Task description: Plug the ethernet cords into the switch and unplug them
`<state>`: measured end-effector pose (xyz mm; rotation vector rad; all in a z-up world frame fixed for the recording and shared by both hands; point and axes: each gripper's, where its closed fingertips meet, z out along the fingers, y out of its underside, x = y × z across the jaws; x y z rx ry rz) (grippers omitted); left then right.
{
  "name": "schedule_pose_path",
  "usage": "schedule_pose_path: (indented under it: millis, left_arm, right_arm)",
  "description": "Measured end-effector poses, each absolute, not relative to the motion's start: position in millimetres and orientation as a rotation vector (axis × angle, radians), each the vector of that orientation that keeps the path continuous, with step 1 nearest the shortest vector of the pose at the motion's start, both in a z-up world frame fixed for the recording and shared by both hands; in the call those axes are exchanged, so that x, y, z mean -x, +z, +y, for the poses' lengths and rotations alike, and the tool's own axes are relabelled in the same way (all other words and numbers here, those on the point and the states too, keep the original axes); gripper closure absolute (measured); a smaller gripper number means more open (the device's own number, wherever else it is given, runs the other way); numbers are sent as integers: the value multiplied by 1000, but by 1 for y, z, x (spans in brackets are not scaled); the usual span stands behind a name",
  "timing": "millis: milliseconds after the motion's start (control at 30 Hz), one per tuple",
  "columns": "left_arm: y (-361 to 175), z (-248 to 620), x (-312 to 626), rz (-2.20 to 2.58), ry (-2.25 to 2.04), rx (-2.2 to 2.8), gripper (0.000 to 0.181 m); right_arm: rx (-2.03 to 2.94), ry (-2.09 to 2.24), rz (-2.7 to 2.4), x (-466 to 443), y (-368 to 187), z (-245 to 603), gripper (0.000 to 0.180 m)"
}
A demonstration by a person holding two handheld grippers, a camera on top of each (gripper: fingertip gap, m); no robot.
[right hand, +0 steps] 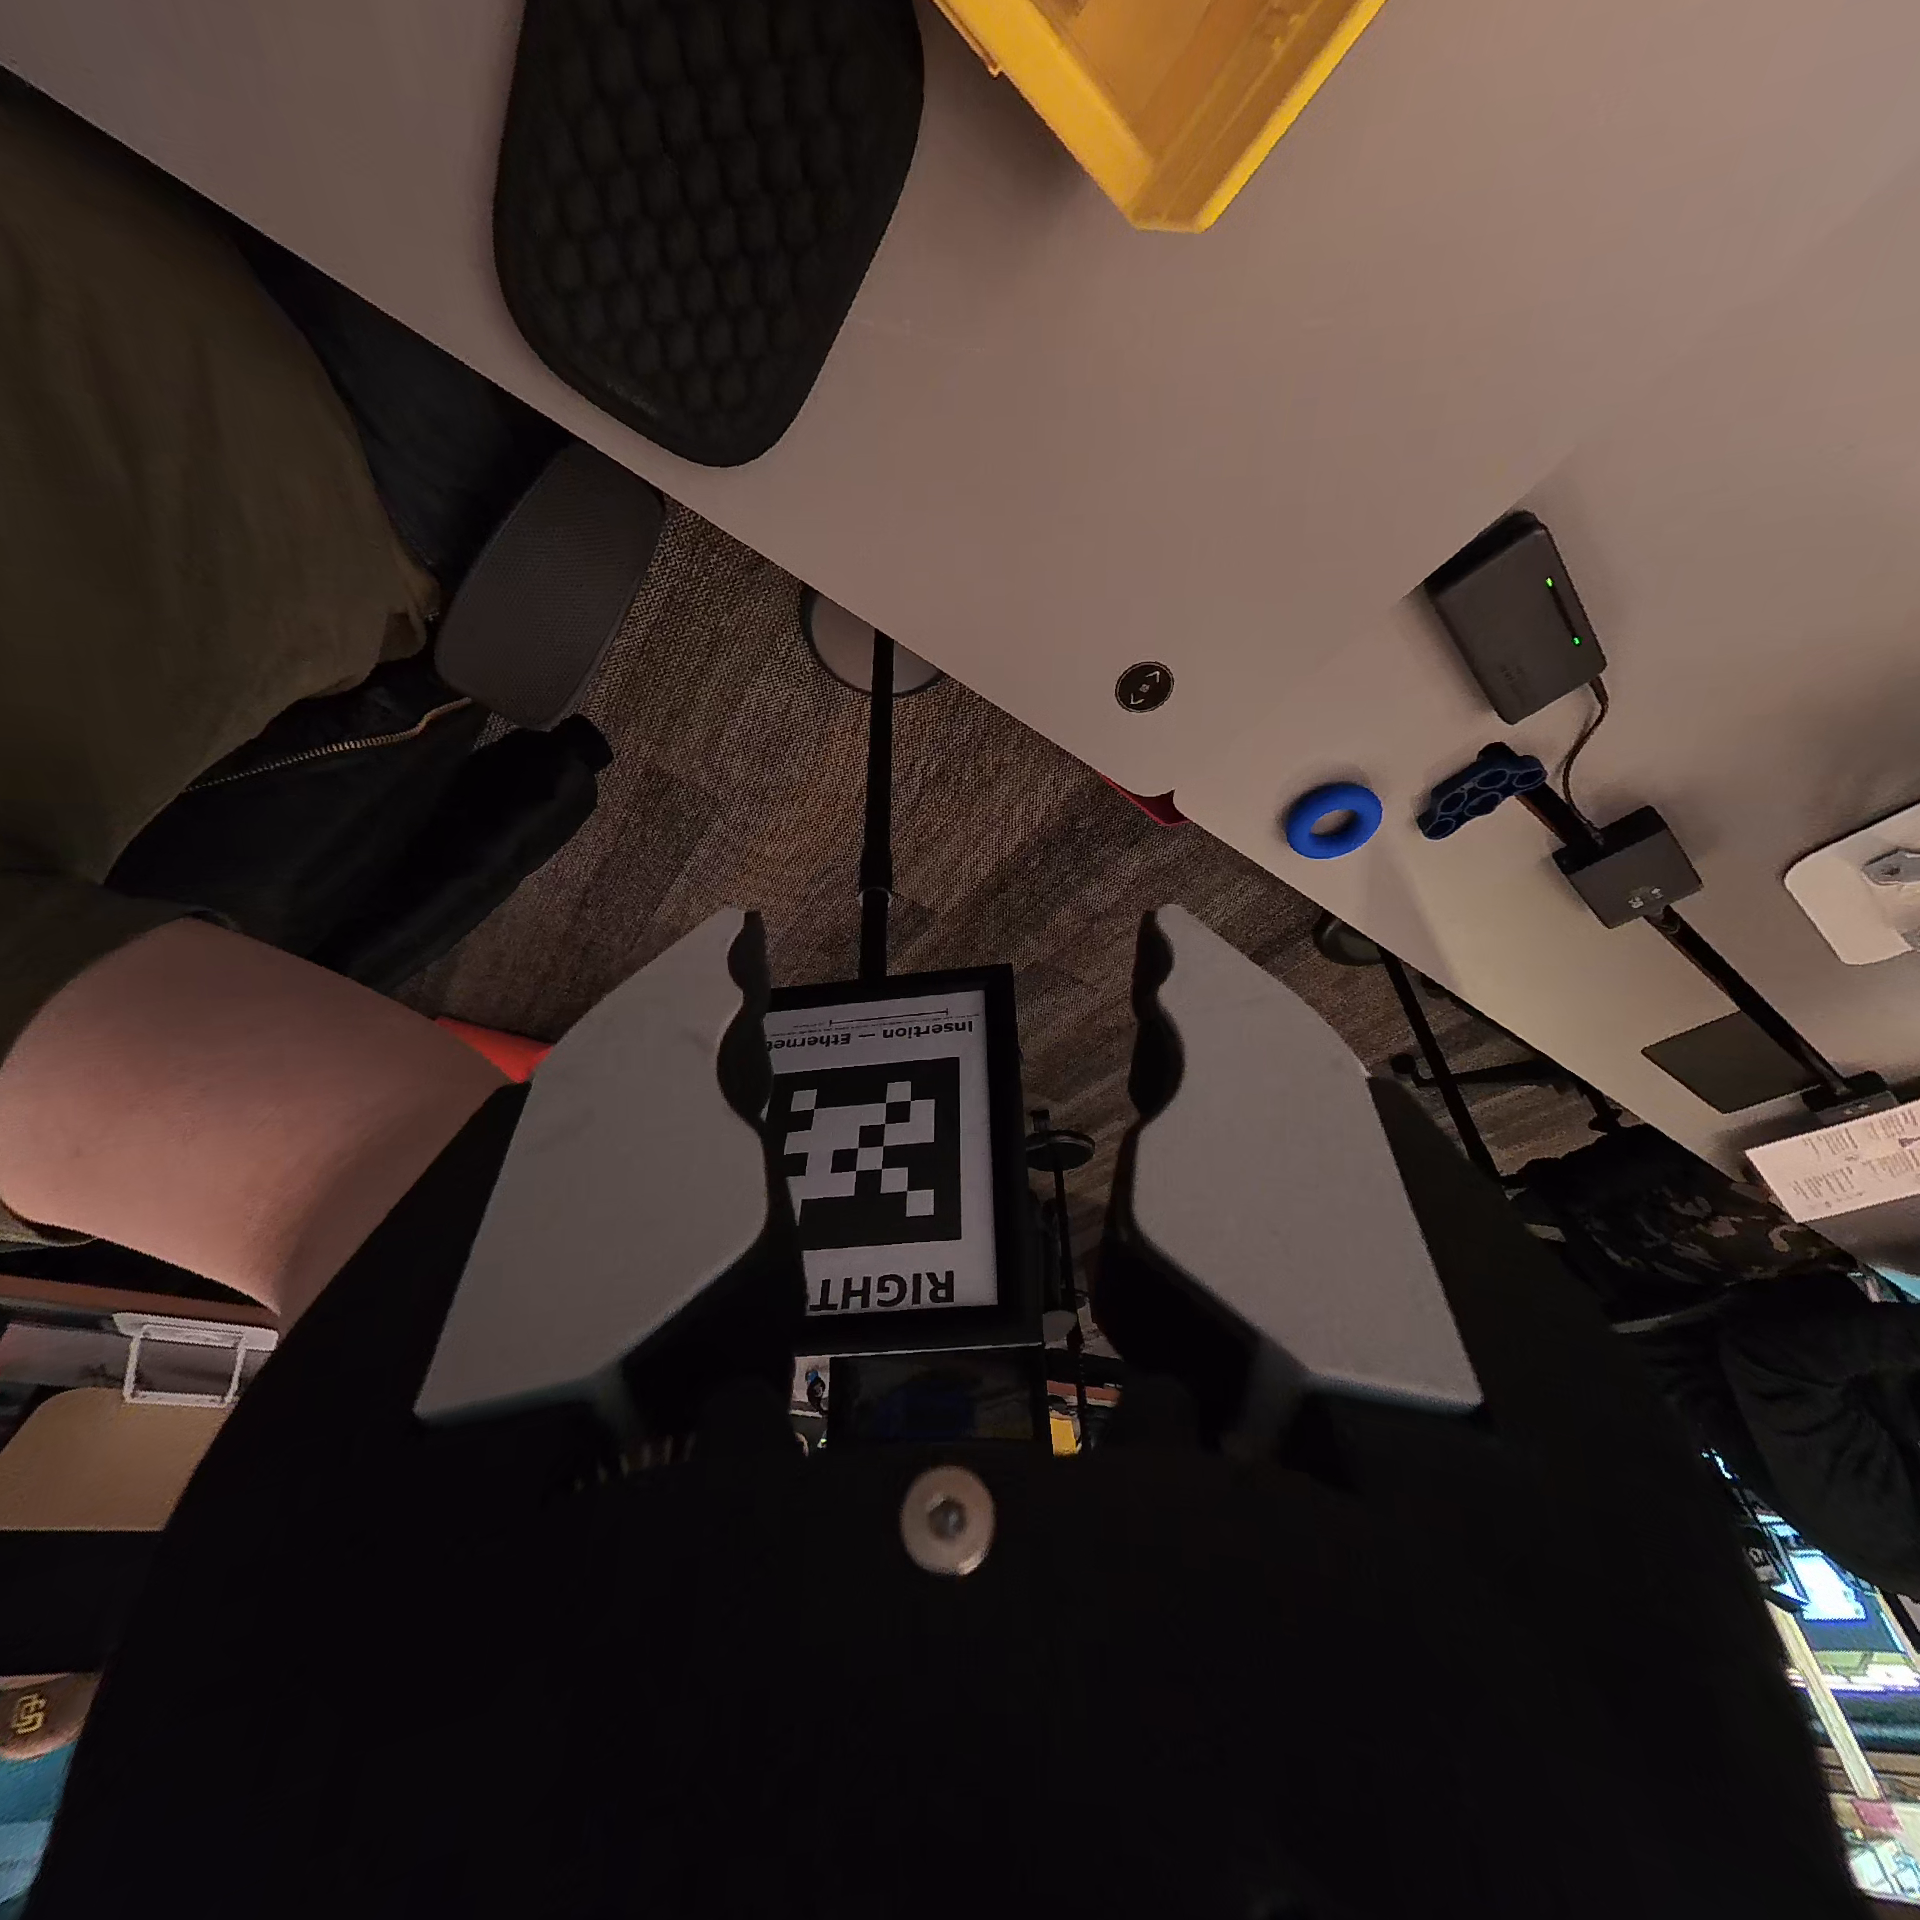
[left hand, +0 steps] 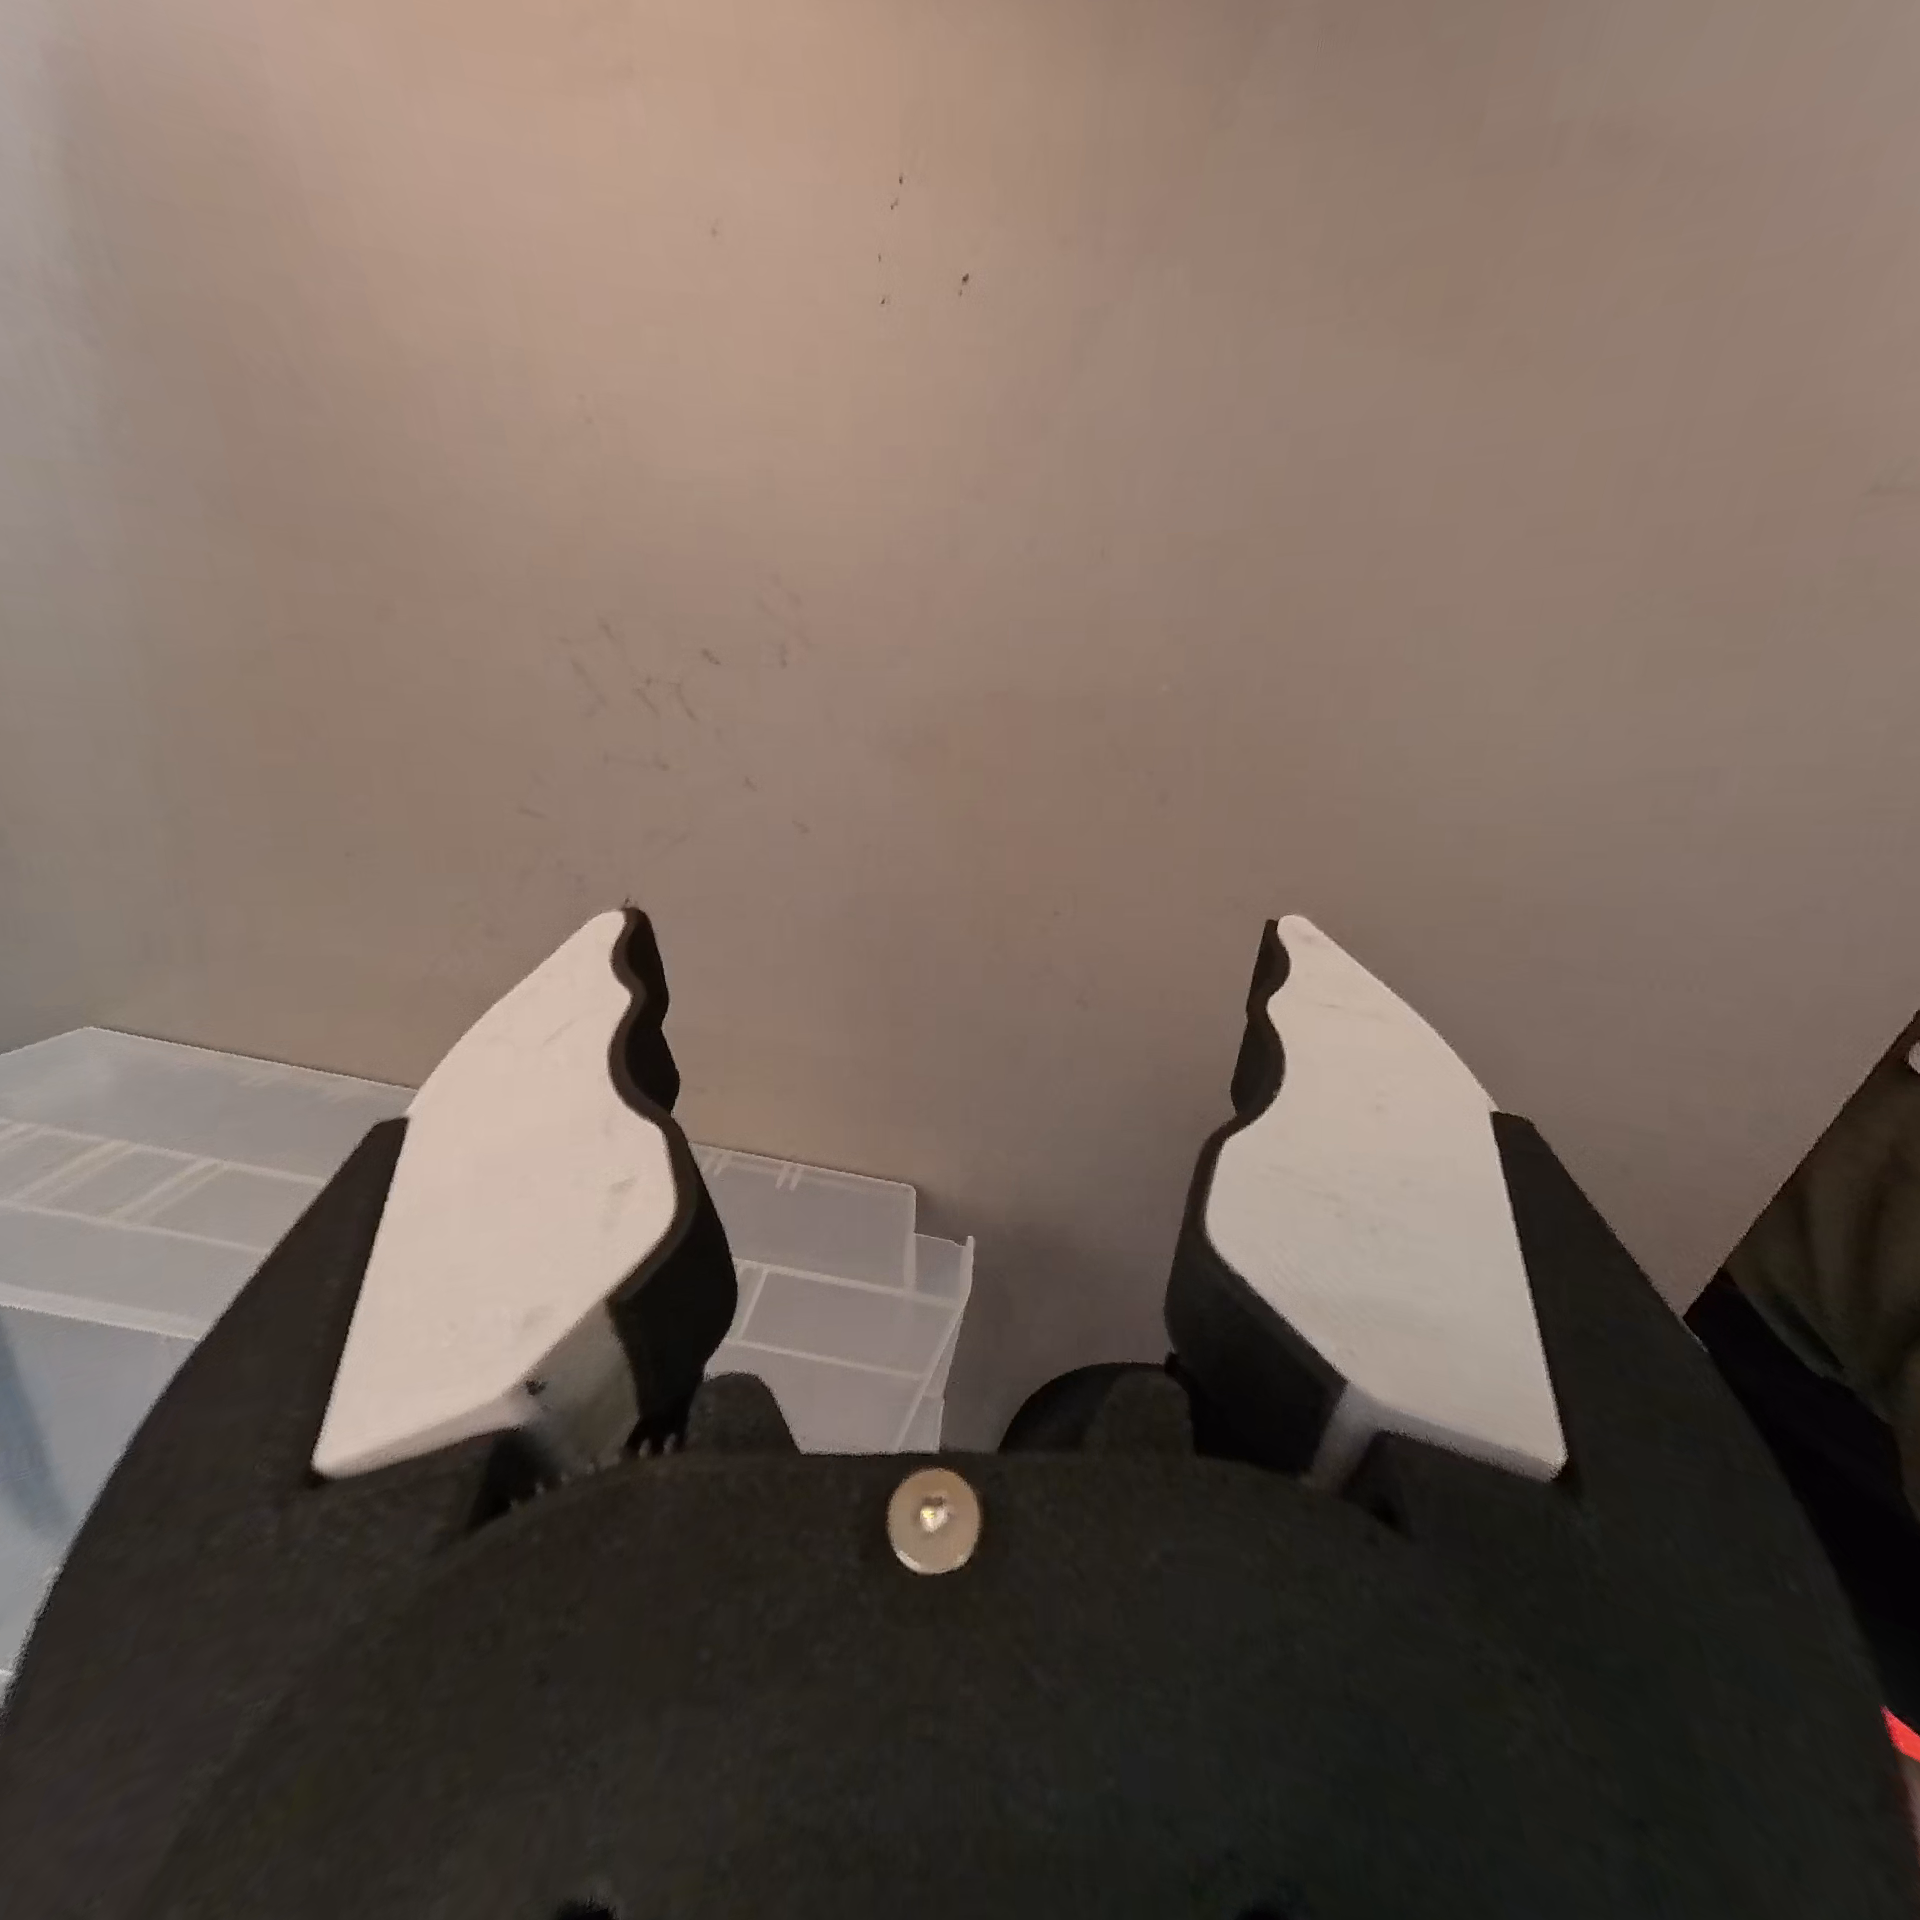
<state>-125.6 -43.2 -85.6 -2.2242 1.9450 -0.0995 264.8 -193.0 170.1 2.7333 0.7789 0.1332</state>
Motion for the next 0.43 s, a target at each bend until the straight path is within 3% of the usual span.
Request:
schedule_pose_path:
  millis: [33, 433]
  left_arm:
    - [-85, -43, 125, 1943, -100, 2225, 74]
    - [-85, -44, 124, 1949, -102, 2218, 74]
  right_arm:
    - [-2736, 135, 780, -265, 170, -193, 111]
    - [-2746, 137, 777, -264, 172, -193, 114]
